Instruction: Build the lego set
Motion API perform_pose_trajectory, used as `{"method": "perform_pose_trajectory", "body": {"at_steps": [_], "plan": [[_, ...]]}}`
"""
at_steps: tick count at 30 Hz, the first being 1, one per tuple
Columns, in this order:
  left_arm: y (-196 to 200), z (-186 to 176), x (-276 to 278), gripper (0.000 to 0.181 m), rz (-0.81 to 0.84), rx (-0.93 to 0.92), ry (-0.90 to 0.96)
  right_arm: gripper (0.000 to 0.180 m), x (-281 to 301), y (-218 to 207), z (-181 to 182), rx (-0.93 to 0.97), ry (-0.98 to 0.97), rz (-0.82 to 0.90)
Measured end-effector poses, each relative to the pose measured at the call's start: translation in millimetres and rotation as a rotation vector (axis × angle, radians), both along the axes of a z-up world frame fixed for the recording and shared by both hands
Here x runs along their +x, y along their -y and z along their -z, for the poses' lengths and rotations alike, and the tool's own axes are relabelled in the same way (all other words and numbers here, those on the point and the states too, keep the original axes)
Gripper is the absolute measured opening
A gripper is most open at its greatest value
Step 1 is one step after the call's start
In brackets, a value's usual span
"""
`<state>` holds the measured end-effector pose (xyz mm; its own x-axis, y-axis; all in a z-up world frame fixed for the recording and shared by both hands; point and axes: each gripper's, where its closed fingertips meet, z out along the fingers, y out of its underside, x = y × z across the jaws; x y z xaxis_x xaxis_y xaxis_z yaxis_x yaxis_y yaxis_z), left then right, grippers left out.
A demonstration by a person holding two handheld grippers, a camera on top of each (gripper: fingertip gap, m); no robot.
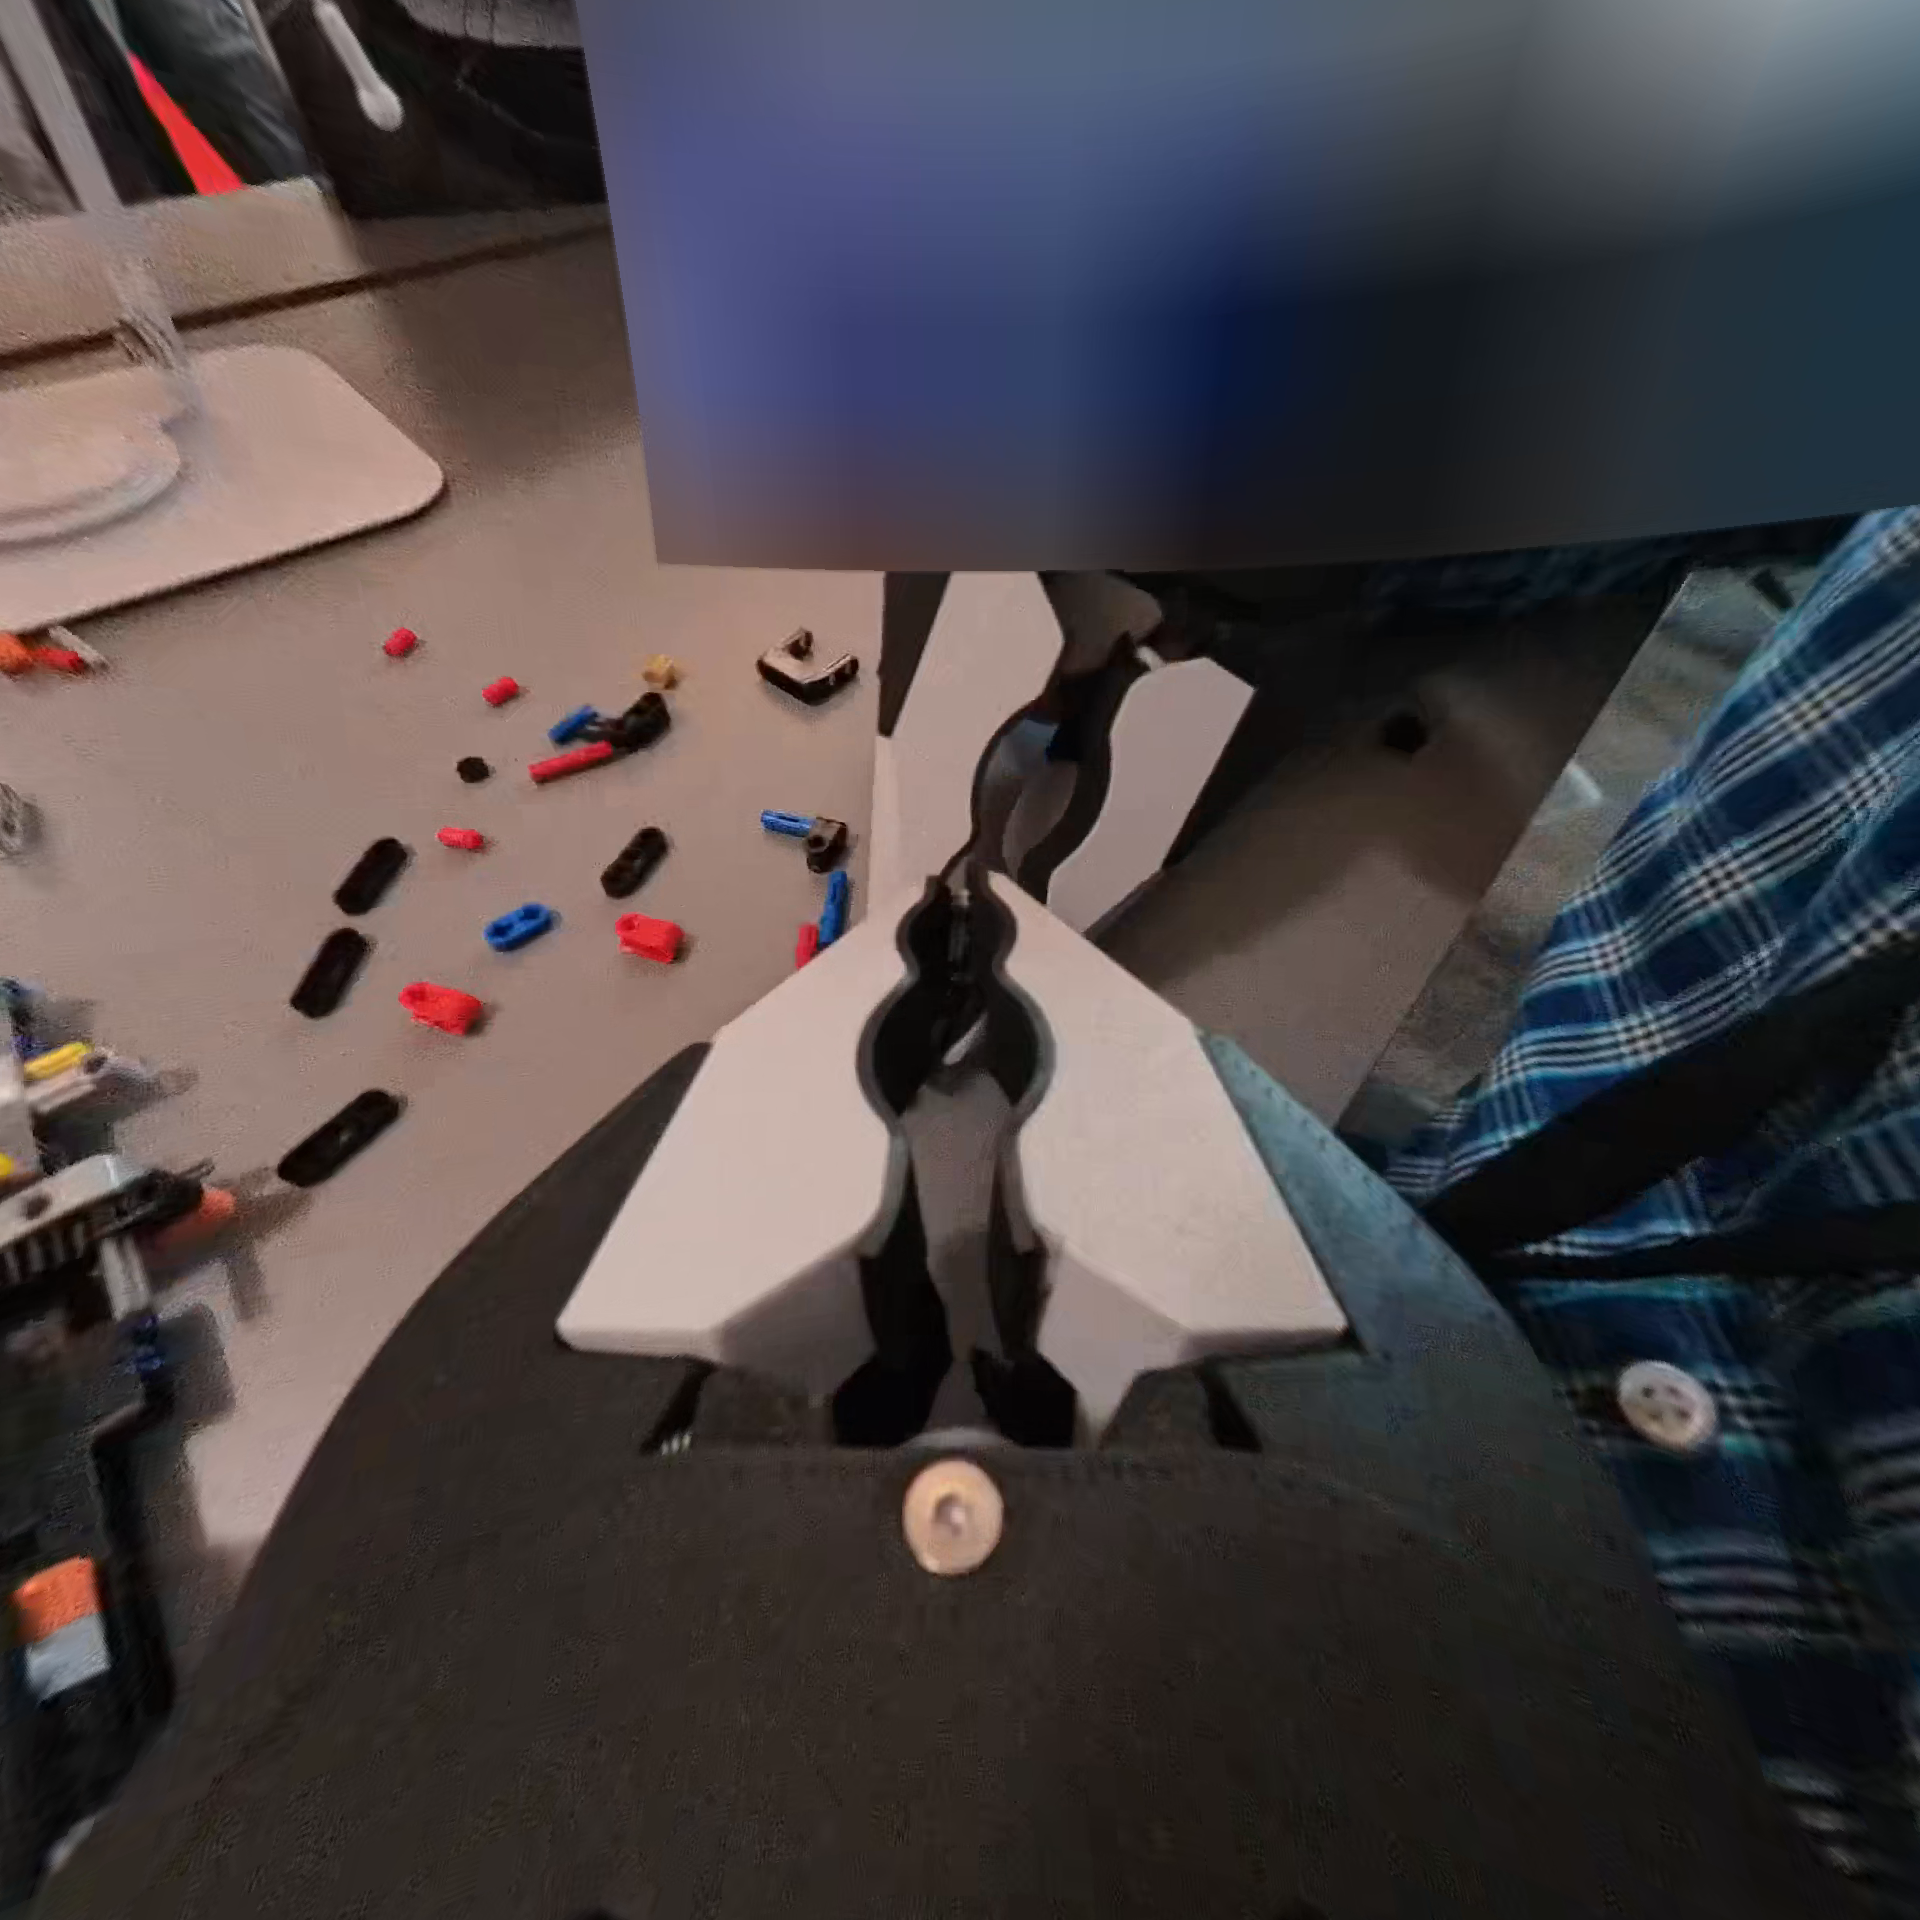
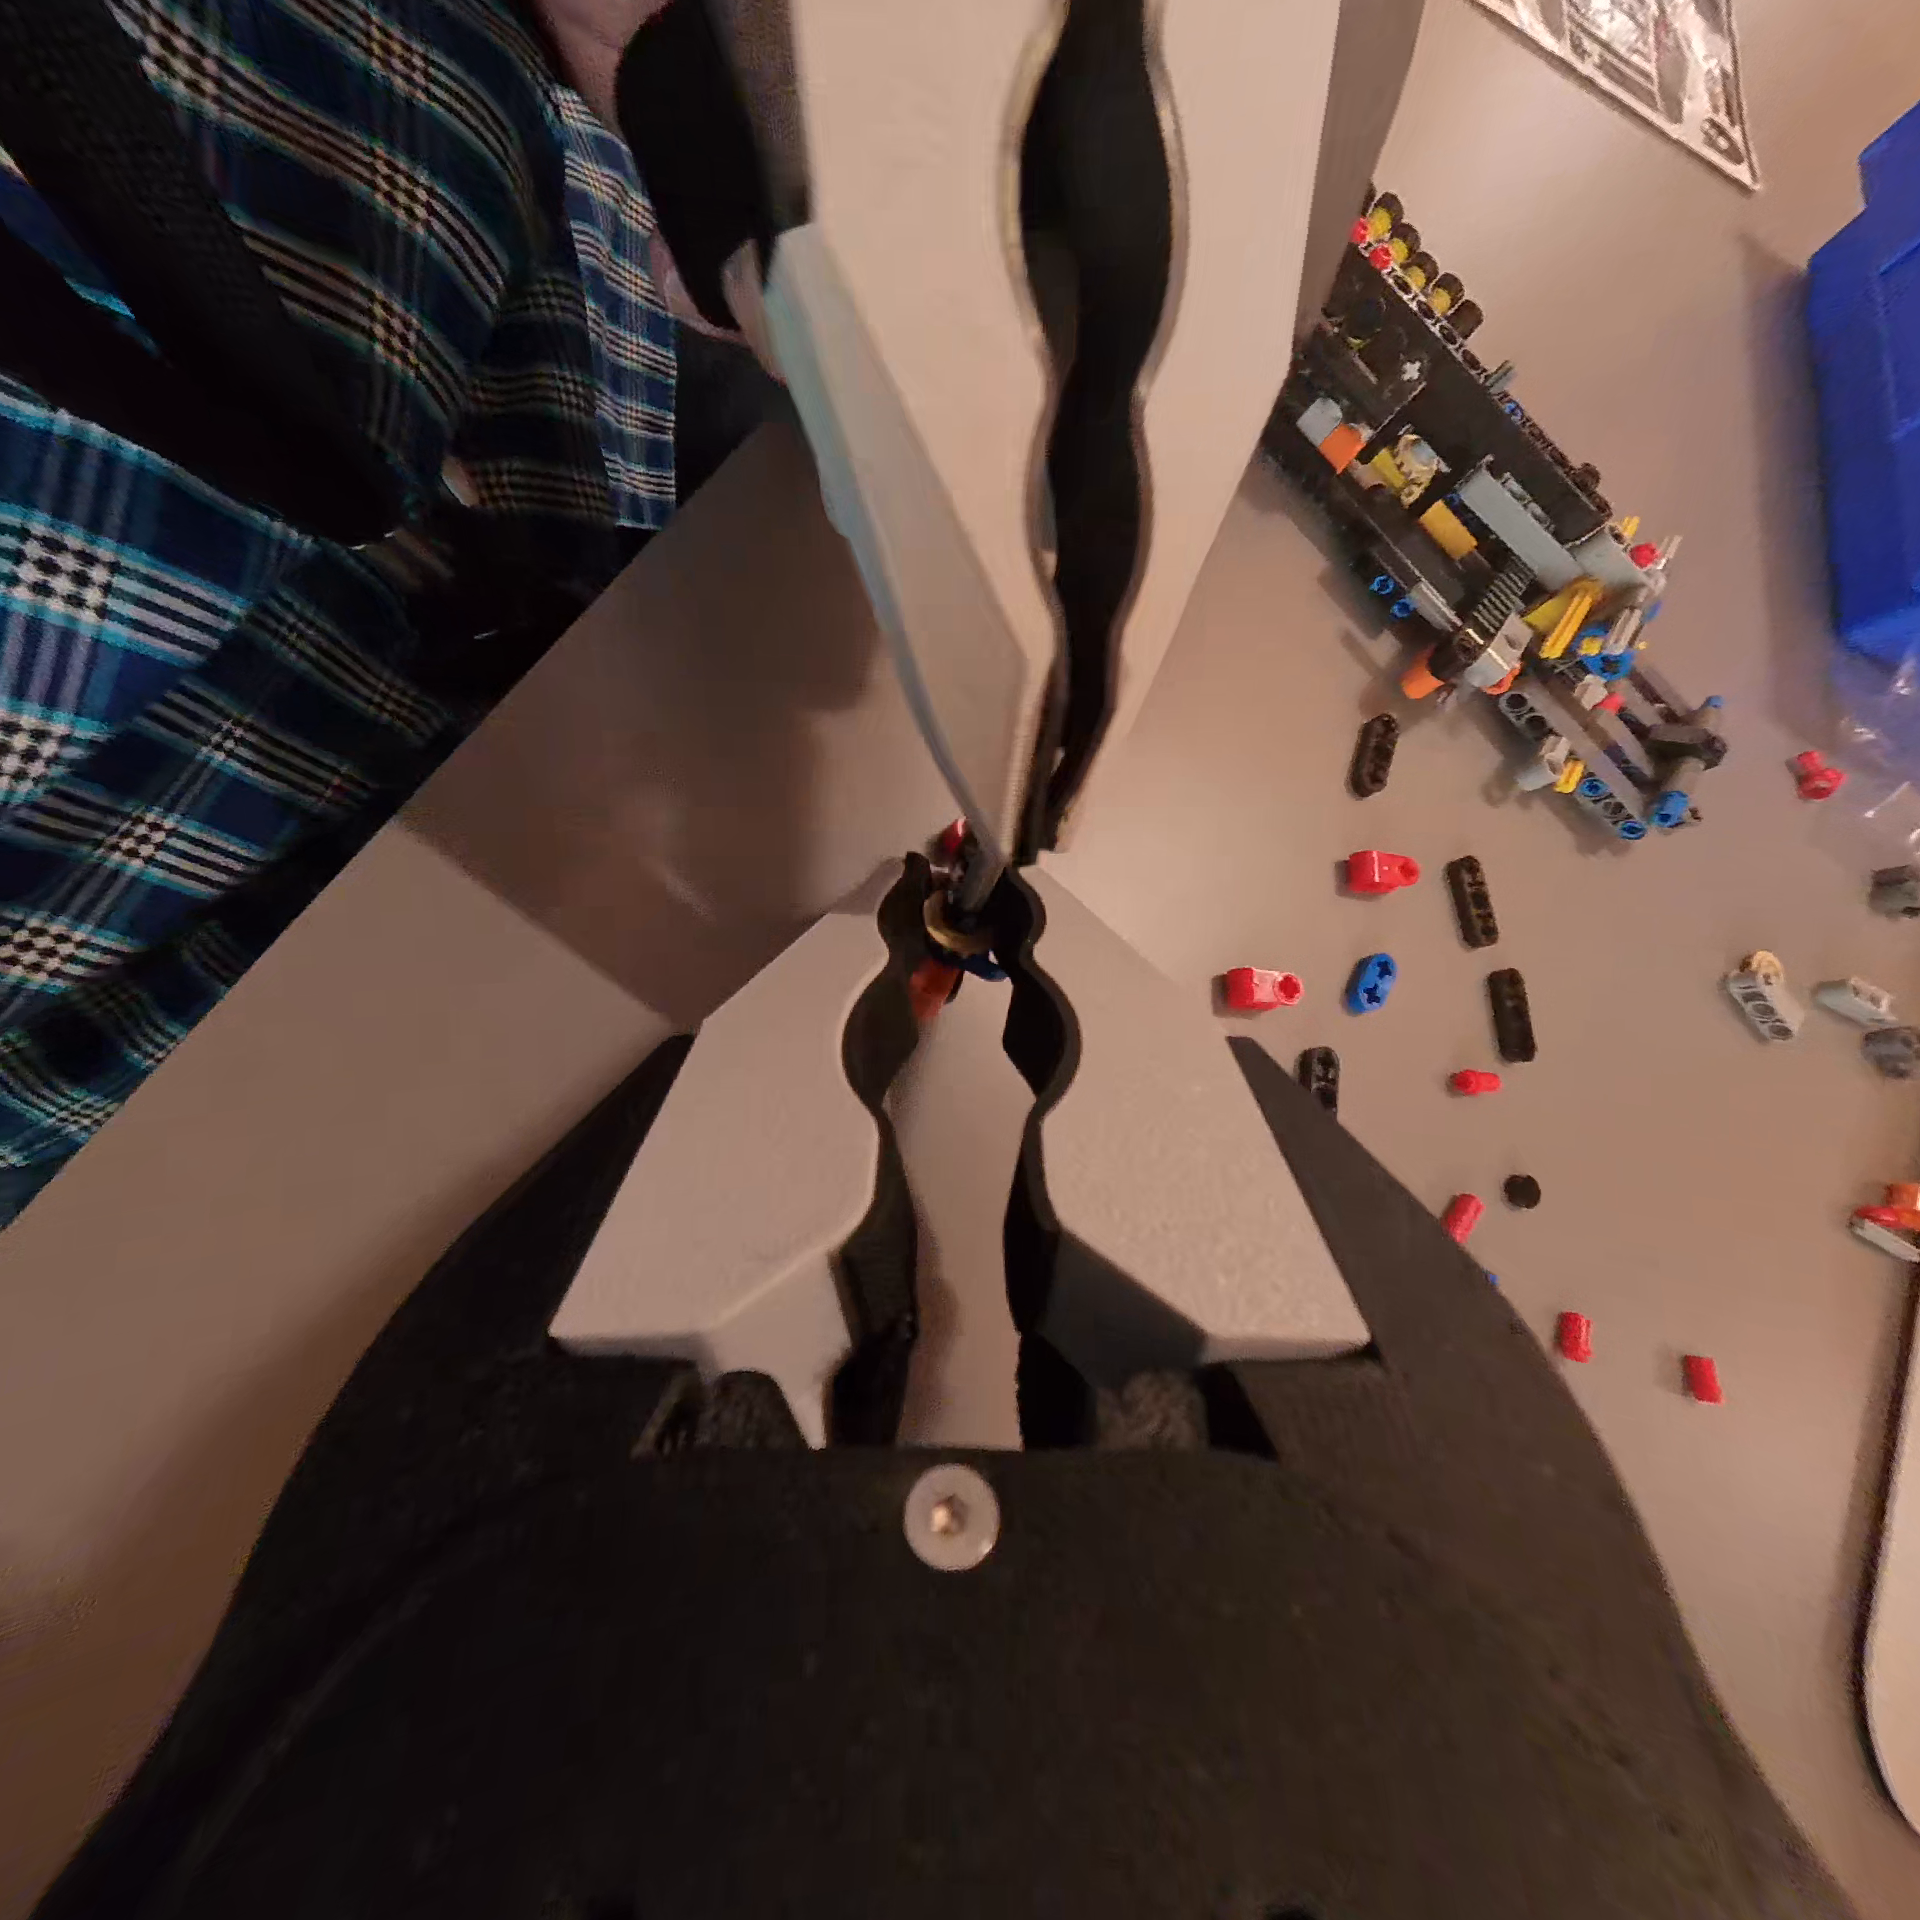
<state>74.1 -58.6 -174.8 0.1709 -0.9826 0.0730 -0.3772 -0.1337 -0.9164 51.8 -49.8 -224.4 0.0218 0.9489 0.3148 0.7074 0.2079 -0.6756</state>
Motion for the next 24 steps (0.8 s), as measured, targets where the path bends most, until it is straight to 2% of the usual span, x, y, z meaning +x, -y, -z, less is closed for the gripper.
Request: {"method": "perform_pose_trajectory", "body": {"at_steps": [4, 10, 17, 19, 24], "plan": [[-13.1, 2.1, -6.5, 0.000, -0.062, -0.295, 0.112, 0.010, 1.7, -5.6, -1.7, 0.070, 0.002, 0.012], [-15.6, 0.4, -8.3, 0.000, -0.050, -0.404, 0.146, 0.011, 3.0, -5.4, -5.4, 0.121, -0.020, -0.004], [-18.0, 0.2, -7.5, 0.001, -0.069, -0.371, 0.146, 0.010, 4.3, -8.9, -10.8, -0.040, -0.074, 0.033], [-23.6, -3.5, -10.2, 0.001, -0.083, -0.449, 0.189, 0.016, 6.9, -12.3, -20.4, 0.012, -0.073, 0.044], [-31.1, 0.3, -12.7, 0.001, -0.121, -0.541, 0.193, 0.030, 20.1, -16.2, -23.7, -0.116, -0.112, 0.055]]}}
